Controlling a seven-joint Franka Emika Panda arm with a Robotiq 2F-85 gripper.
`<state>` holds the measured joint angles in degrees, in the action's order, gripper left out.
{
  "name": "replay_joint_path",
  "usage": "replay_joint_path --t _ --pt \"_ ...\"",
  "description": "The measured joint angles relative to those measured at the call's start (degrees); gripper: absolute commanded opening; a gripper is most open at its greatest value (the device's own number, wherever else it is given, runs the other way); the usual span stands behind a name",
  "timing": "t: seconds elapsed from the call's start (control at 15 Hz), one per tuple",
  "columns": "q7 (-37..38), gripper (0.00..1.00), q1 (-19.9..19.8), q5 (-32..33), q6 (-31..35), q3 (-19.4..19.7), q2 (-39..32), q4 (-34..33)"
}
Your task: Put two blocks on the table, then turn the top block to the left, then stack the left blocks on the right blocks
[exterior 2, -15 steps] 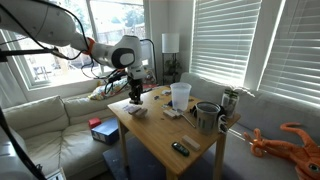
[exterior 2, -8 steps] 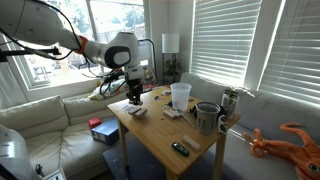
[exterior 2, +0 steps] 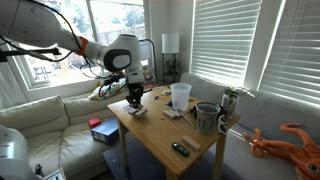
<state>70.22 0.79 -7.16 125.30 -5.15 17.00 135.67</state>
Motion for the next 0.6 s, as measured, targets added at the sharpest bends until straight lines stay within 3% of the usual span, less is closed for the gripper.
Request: replay_joint_path --t 0.6 --pt "0.2 0.07 -0.7 -1.7 0.0 0.1 0.0 0.6"
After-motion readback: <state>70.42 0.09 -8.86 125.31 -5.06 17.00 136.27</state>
